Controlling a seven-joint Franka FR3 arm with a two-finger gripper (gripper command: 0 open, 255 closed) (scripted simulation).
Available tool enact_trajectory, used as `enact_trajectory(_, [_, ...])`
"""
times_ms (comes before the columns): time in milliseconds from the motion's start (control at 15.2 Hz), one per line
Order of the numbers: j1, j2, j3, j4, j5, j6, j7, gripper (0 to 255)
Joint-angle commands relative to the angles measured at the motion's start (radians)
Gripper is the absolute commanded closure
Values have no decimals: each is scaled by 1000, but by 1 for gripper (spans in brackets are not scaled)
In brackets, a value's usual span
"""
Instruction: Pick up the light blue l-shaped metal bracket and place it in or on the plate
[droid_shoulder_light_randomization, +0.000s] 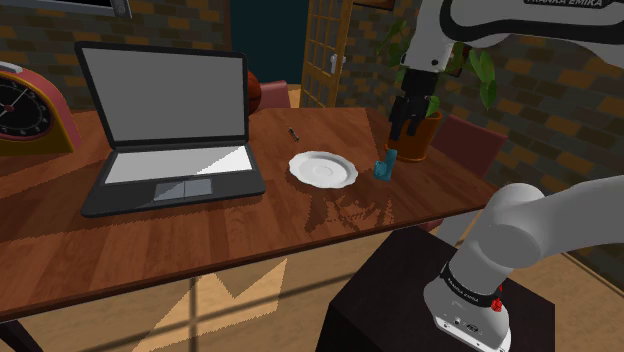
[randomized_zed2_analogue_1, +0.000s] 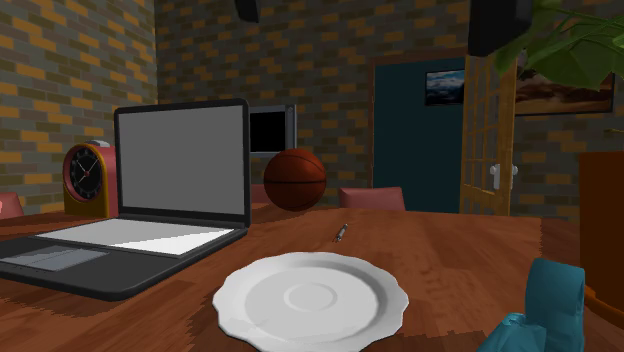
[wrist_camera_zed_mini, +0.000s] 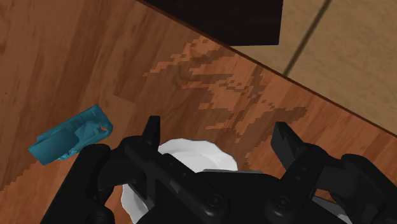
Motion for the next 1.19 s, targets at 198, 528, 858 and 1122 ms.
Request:
enact_trajectory(198, [-30, 25, -40, -40, -39, 84, -30, 0])
enact_trajectory(528, [-78, 91, -110, -86, -97, 229, -78, 0])
enact_trajectory(858, [-122, 186, -185, -103, -142, 377, -124, 0])
enact_trajectory(1122, [-150, 280, -247, -96, -163, 495, -163, 0])
